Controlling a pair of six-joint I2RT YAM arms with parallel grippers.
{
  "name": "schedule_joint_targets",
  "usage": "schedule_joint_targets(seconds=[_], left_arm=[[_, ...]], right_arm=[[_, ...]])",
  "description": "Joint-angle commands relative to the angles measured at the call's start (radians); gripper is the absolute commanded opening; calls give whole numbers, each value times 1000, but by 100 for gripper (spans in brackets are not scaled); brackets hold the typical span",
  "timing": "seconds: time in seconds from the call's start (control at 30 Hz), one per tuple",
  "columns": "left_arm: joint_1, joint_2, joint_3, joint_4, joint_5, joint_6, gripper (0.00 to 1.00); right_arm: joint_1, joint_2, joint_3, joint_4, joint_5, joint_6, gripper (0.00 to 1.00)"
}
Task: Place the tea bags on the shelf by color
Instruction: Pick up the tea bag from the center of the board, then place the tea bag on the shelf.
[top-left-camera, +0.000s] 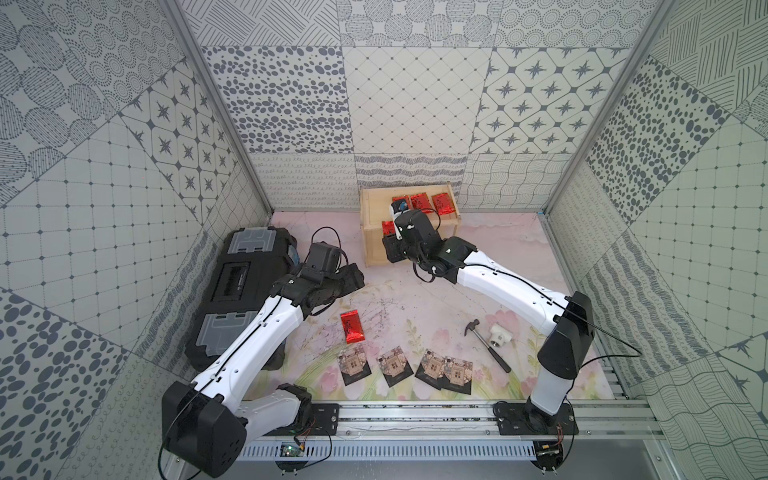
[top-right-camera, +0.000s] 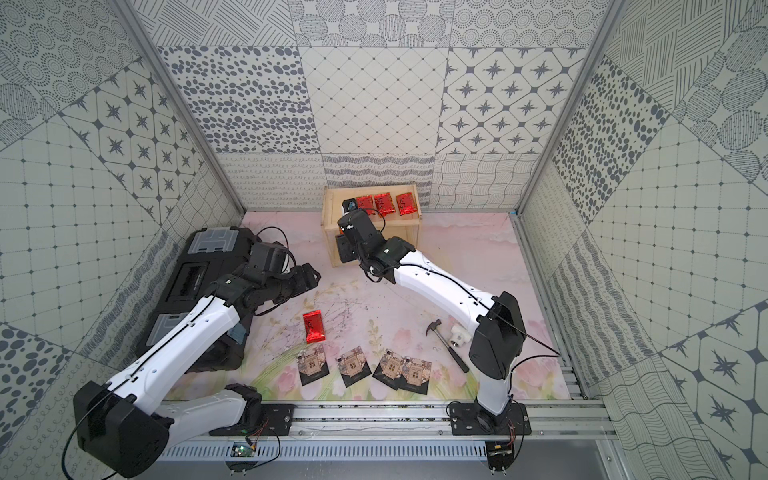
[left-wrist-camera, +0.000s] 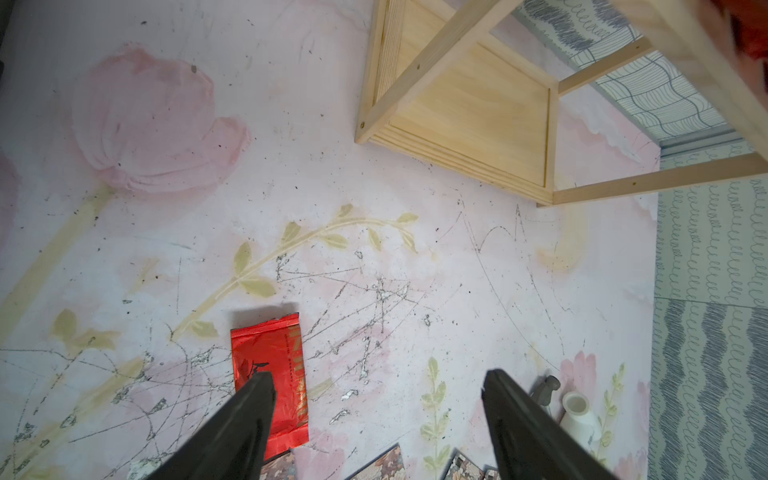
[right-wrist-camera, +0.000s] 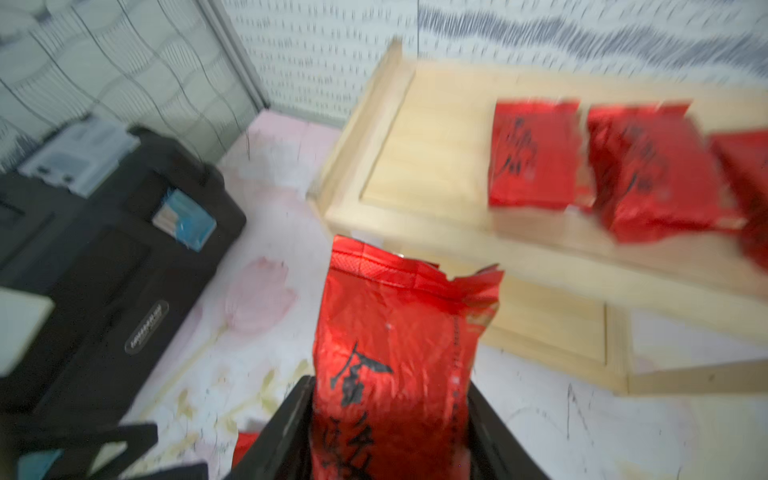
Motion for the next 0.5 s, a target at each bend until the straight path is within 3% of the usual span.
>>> schedule_joint_targets(seconds=[0.0, 0.27, 0.47], left_arm=[[8, 23, 16, 3, -1, 16, 83], [13, 32, 1, 9, -7, 22, 83], [15, 51, 0, 12, 13, 17, 83]], right_arm=[[-27, 99, 142, 5, 39, -106, 53], [-56, 352, 490, -1, 88, -245, 53], [-78, 473, 647, -31, 95, -251, 53]])
